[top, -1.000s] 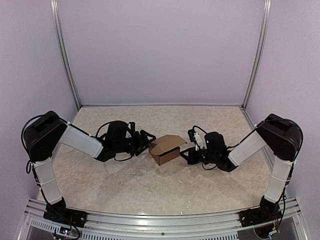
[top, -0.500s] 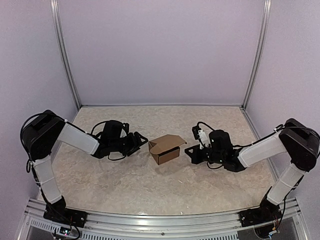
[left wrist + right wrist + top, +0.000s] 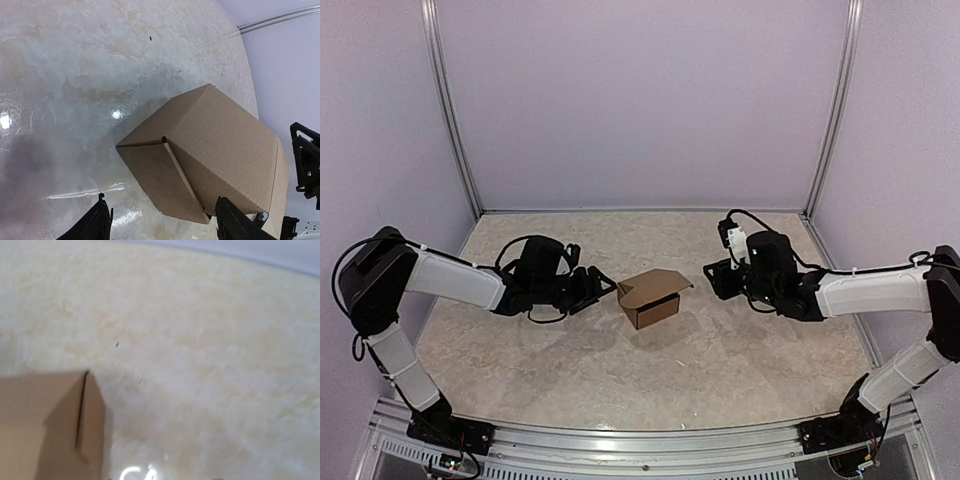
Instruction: Fold the paper box
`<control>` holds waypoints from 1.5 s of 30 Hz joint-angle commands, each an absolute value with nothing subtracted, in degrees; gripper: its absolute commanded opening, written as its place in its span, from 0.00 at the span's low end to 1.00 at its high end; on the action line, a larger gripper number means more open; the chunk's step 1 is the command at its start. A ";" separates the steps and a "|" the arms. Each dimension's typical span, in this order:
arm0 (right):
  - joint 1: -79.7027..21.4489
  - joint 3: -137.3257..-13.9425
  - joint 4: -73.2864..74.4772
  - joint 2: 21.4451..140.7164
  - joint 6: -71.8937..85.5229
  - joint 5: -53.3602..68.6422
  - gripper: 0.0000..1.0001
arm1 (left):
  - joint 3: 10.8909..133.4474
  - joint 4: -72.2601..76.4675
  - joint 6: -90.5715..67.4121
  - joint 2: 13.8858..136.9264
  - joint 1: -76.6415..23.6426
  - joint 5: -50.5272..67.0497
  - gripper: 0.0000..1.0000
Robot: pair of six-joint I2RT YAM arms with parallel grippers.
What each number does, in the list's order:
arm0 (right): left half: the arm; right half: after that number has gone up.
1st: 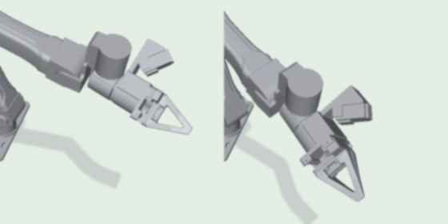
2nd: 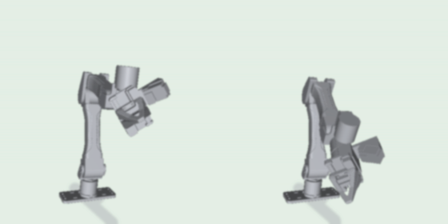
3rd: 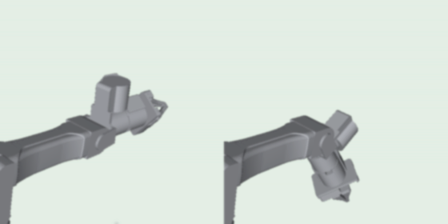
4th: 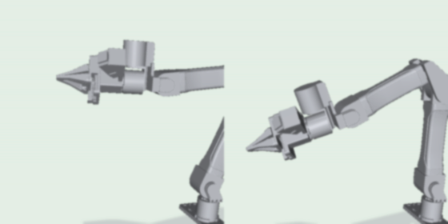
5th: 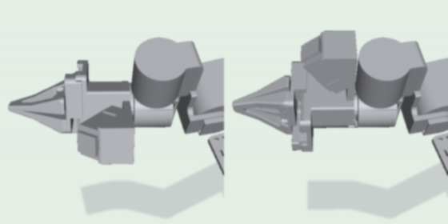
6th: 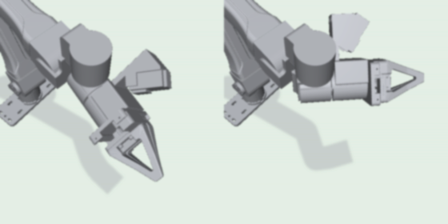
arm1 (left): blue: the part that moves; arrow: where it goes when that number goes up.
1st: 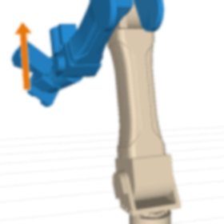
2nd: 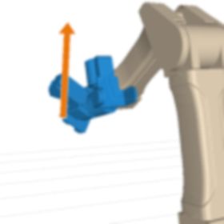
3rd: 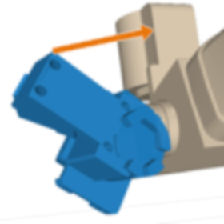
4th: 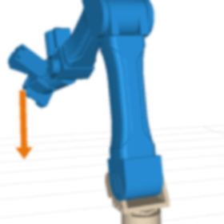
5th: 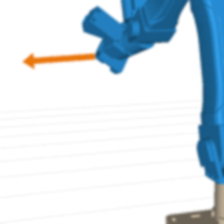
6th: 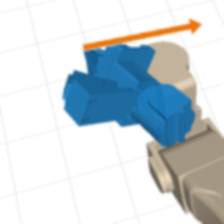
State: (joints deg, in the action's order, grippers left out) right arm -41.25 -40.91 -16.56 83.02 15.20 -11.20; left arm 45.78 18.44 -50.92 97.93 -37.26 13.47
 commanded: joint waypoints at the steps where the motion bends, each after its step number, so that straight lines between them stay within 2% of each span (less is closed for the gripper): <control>1: -39.00 -46.34 -9.37 81.35 15.94 -10.14 0.41 | 49.60 12.34 -48.03 94.99 -38.46 13.23 0.69; 5: -37.73 -51.19 -5.05 82.57 15.77 -4.20 0.45 | 51.17 12.97 -50.21 94.78 -38.67 14.18 0.67; 12: -37.57 -57.23 -1.24 87.17 17.85 3.88 0.58 | 54.04 17.25 -53.91 98.19 -39.21 18.01 0.66; 24: -37.53 -62.36 2.06 94.45 23.94 6.10 0.63 | 52.87 17.49 -57.58 97.87 -40.14 17.73 0.65; 45: -38.36 -68.40 0.24 104.91 31.43 12.91 0.62 | 54.44 23.54 -63.81 103.55 -41.13 21.58 0.58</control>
State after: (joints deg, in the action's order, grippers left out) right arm -37.87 -66.41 0.51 102.54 29.63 11.22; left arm 52.90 21.43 -63.00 101.97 -40.93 20.49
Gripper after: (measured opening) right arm 0.628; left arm 0.597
